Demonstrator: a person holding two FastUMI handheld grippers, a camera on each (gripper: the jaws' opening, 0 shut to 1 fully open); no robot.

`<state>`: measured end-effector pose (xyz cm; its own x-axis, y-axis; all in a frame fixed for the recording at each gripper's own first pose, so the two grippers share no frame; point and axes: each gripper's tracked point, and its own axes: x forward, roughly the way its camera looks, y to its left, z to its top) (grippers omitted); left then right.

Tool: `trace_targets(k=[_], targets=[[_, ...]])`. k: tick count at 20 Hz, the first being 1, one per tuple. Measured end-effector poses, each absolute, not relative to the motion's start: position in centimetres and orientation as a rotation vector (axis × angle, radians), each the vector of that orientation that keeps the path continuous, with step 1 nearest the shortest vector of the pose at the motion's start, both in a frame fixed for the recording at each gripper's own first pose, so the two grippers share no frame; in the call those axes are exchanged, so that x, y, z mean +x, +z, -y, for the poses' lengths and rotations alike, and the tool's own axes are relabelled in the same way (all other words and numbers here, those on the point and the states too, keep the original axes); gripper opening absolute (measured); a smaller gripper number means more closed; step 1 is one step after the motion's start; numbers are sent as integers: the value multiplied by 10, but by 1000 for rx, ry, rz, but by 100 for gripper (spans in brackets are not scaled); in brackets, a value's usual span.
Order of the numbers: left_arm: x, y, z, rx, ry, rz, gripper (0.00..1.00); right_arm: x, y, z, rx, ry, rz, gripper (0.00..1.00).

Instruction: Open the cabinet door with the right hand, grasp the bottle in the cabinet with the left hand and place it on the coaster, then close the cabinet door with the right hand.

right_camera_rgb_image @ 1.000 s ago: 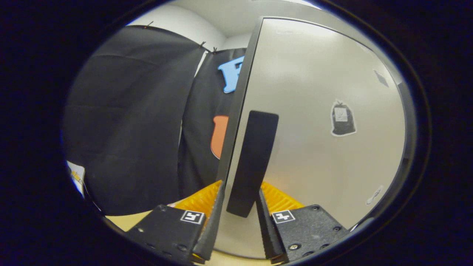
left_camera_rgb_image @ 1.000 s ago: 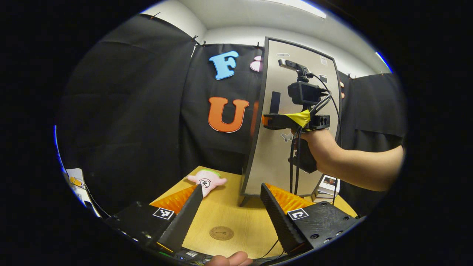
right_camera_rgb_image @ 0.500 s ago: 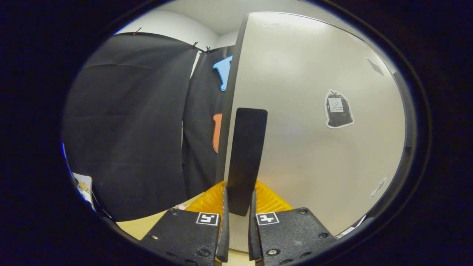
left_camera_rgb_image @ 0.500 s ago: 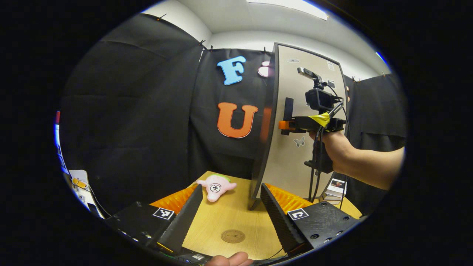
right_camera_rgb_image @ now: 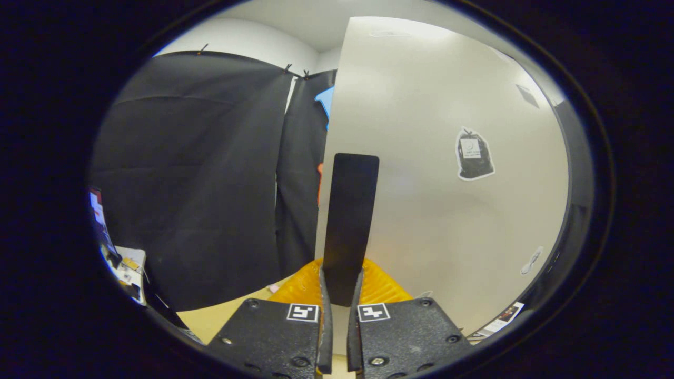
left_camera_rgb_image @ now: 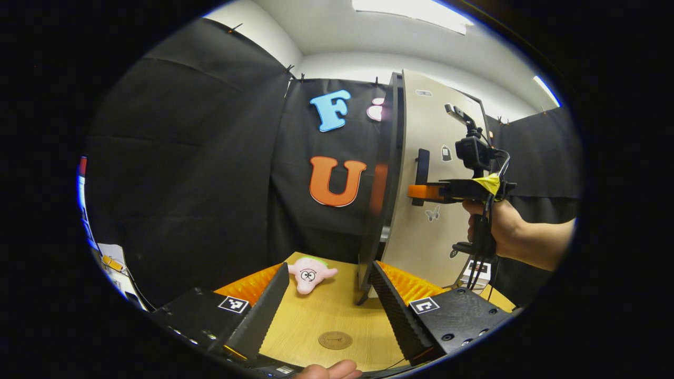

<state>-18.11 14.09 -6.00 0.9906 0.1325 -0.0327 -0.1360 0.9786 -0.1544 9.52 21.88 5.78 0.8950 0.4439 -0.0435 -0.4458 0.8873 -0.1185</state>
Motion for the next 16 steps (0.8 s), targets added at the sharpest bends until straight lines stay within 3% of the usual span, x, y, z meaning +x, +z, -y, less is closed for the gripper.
trace_targets(k=[10,16], targets=[[-156,-68,-120,-150,78,-9,95,71,55,-201,-146,622,-76,10],[-101,-80,-85,-157,-32,-84,95,60,53,-182,-98,584,-87,10]])
